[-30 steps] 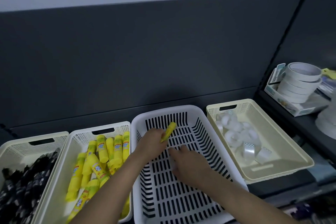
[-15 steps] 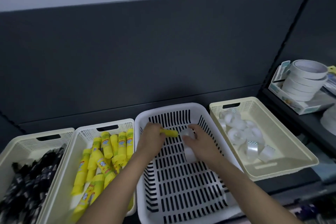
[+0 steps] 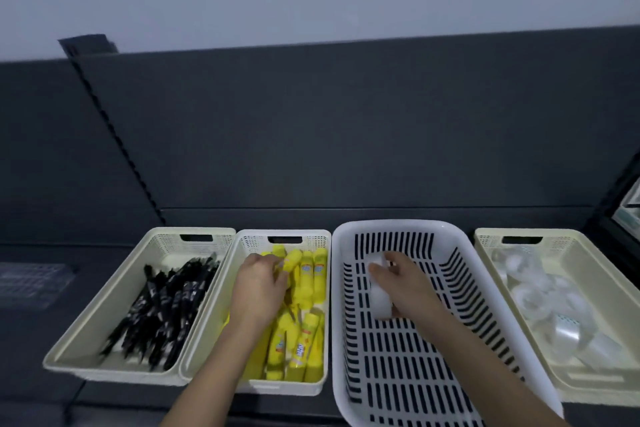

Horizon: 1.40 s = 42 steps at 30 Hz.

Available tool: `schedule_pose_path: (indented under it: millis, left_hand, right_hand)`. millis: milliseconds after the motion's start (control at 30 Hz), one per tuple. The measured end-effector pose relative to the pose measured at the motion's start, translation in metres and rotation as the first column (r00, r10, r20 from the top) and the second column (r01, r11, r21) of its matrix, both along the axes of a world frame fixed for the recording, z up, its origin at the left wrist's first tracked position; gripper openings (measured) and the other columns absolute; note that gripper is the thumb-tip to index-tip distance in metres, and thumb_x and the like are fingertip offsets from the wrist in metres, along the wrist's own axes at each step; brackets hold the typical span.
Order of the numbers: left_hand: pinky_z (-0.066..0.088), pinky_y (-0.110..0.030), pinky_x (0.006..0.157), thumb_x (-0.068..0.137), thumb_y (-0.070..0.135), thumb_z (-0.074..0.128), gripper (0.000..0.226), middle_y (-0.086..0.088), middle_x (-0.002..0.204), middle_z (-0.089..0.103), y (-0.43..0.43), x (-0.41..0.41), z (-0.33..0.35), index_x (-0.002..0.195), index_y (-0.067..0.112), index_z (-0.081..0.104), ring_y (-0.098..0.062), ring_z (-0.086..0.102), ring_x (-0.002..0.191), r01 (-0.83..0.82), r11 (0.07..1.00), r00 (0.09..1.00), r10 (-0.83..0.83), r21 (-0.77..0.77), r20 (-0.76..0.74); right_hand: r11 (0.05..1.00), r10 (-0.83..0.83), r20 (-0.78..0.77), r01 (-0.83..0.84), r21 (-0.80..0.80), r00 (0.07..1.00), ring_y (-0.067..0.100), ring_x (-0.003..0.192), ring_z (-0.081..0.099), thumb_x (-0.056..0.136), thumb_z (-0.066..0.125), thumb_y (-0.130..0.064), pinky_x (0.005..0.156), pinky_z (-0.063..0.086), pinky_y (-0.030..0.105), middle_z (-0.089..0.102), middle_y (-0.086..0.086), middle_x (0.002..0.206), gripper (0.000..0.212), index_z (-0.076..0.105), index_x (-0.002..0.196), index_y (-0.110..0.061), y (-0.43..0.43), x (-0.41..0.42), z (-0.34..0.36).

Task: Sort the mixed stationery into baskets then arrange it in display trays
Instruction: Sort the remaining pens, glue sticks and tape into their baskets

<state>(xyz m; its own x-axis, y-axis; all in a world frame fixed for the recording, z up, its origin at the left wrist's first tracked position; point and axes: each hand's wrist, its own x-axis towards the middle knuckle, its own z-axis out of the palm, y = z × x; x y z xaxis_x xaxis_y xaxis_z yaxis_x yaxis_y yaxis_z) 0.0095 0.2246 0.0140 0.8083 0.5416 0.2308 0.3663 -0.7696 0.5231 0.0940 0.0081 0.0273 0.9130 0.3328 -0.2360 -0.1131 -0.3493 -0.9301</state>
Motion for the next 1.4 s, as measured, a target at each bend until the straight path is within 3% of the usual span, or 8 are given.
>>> schedule_pose_path:
  millis: [200, 367, 500, 700, 833, 933, 1100, 1400]
  left_hand:
    - [0.036, -0.023, 0.089, 0.084, 0.022, 0.066, 0.029, -0.008, 0.107, 0.062, -0.031, 0.015, 0.004, 0.111, 0.011, 0.068, -0.023, 0.055, 0.106, 0.172, 0.985, 0.979, -0.171, -0.007, 0.109]
    - [0.033, -0.023, 0.095, 0.085, 0.02, 0.066, 0.032, -0.008, 0.112, 0.061, -0.075, 0.04, 0.001, 0.115, 0.01, 0.066, -0.022, 0.053, 0.111, 0.366, 0.93, 0.927, -0.367, 0.035, 0.08]
    - [0.034, -0.019, 0.09, 0.084, 0.018, 0.066, 0.028, -0.006, 0.109, 0.061, -0.099, 0.054, -0.002, 0.111, 0.009, 0.067, -0.019, 0.055, 0.108, 0.465, 0.885, 0.881, -0.466, 0.031, 0.082]
    - [0.033, -0.017, 0.085, 0.089, 0.02, 0.062, 0.024, 0.005, 0.103, 0.055, -0.131, 0.07, 0.0, 0.111, 0.013, 0.066, -0.01, 0.051, 0.101, 0.536, 0.845, 0.84, -0.532, -0.003, 0.11]
    - [0.031, -0.015, 0.082, 0.089, 0.022, 0.062, 0.022, 0.011, 0.099, 0.05, -0.144, 0.076, -0.002, 0.11, 0.015, 0.066, -0.005, 0.049, 0.095, 0.552, 0.834, 0.828, -0.548, -0.001, 0.118]
    - [0.033, -0.017, 0.084, 0.09, 0.023, 0.06, 0.024, 0.009, 0.102, 0.054, -0.147, 0.077, -0.005, 0.113, 0.014, 0.066, -0.005, 0.05, 0.098, 0.553, 0.833, 0.829, -0.549, -0.007, 0.105]
    - [0.034, -0.018, 0.09, 0.092, 0.026, 0.058, 0.027, 0.003, 0.114, 0.057, -0.146, 0.075, -0.01, 0.116, 0.017, 0.063, -0.011, 0.051, 0.11, 0.521, 0.853, 0.853, -0.519, -0.035, 0.055]
    - [0.031, -0.009, 0.084, 0.085, 0.015, 0.067, 0.026, -0.002, 0.108, 0.061, -0.128, 0.05, 0.002, 0.11, 0.012, 0.068, -0.014, 0.056, 0.103, 0.382, 0.924, 0.917, -0.376, -0.023, 0.133]
  right_hand:
    - [0.999, -0.017, 0.029, 0.018, -0.033, 0.999, 0.014, 0.09, 0.063, 0.093, 0.053, -0.036, 0.064, 0.055, 0.028, 0.06, -0.003, 0.108, 0.04, 0.048, 0.13, -0.023, -0.015, -0.003, 0.002]
    - [0.989, -0.091, 0.166, 0.108, -0.098, 0.982, 0.018, 0.116, 0.052, 0.092, 0.052, -0.041, 0.088, 0.048, 0.035, 0.05, 0.002, 0.136, 0.054, 0.038, 0.141, -0.021, -0.058, 0.004, 0.009]
    - [0.955, -0.162, 0.329, 0.232, -0.185, 0.93, 0.017, 0.116, 0.052, 0.091, 0.054, -0.041, 0.092, 0.043, 0.032, 0.055, -0.001, 0.129, 0.053, 0.041, 0.138, -0.022, -0.105, 0.016, 0.019]
    - [0.834, -0.2, 0.463, 0.398, -0.382, 0.863, 0.026, 0.108, 0.056, 0.092, 0.054, -0.031, 0.077, 0.041, 0.03, 0.057, 0.012, 0.126, 0.05, 0.041, 0.137, -0.013, -0.161, 0.042, 0.025]
    - [0.723, -0.138, 0.509, 0.438, -0.535, 0.85, 0.03, 0.082, 0.058, 0.092, 0.051, -0.028, 0.061, 0.038, 0.031, 0.052, 0.015, 0.121, 0.047, 0.039, 0.135, -0.014, -0.181, 0.051, 0.02]
    - [0.678, -0.096, 0.472, 0.405, -0.613, 0.876, 0.034, 0.093, 0.06, 0.092, 0.053, -0.028, 0.066, 0.04, 0.031, 0.05, 0.016, 0.123, 0.049, 0.04, 0.136, -0.01, -0.19, 0.054, 0.016]
    - [0.721, -0.051, 0.515, 0.388, -0.574, 0.856, 0.036, 0.101, 0.057, 0.09, 0.057, -0.024, 0.086, 0.049, 0.04, 0.053, 0.019, 0.123, 0.044, 0.05, 0.13, -0.005, -0.179, 0.051, 0.019]
    - [0.875, 0.135, 0.517, 0.143, -0.462, 0.845, 0.02, 0.111, 0.053, 0.094, 0.053, -0.027, 0.086, 0.037, 0.022, 0.051, 0.01, 0.133, 0.042, 0.05, 0.134, -0.013, -0.118, 0.042, 0.025]
